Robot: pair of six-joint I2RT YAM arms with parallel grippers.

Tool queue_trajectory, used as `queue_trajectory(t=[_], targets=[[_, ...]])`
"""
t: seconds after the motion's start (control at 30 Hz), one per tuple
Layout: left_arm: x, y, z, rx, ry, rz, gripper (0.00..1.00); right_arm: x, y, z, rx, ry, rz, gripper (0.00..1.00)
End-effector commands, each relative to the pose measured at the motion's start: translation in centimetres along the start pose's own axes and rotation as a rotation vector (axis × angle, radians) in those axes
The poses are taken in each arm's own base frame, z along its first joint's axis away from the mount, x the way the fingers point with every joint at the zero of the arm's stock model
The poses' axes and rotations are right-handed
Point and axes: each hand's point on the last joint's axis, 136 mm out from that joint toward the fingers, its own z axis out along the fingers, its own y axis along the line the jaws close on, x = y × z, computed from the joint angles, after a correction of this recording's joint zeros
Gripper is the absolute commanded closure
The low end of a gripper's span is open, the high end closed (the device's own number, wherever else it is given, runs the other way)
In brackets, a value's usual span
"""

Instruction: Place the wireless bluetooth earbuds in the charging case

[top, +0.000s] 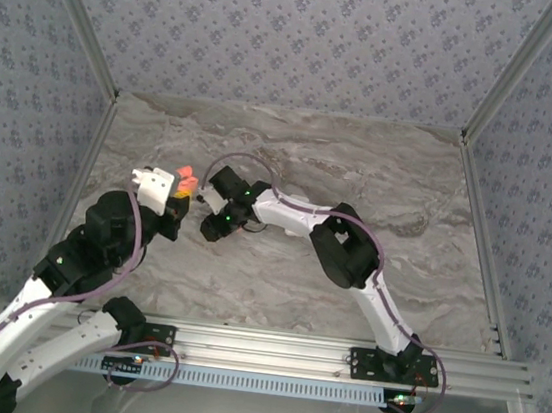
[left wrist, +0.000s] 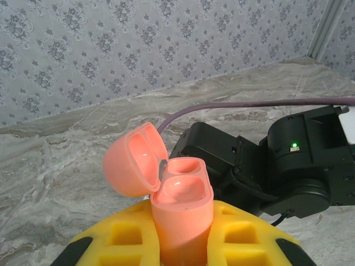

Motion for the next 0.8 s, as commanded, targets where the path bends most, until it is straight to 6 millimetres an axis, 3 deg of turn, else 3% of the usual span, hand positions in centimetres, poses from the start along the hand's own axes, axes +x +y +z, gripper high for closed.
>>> queue_trajectory(t=[0.0,0.37,0.77], targets=[[-1.1,-0.1,0.0,0.001,-0.032,-0.007,1.0,1.7,0.2,1.0,0.014,0.075,-0.027,0.57],[-0.9,-0.2,0.7,-0.004,-0.025,0.002,1.0,4.6,0.6,0.2,0.04,0.14,-0.026,0.66],[-1.0,-0.4,1.4,-0.002,-0.013,0.011,1.0,4.7,1.1,-0.4,0.025,0.139,-0.026,0.8]])
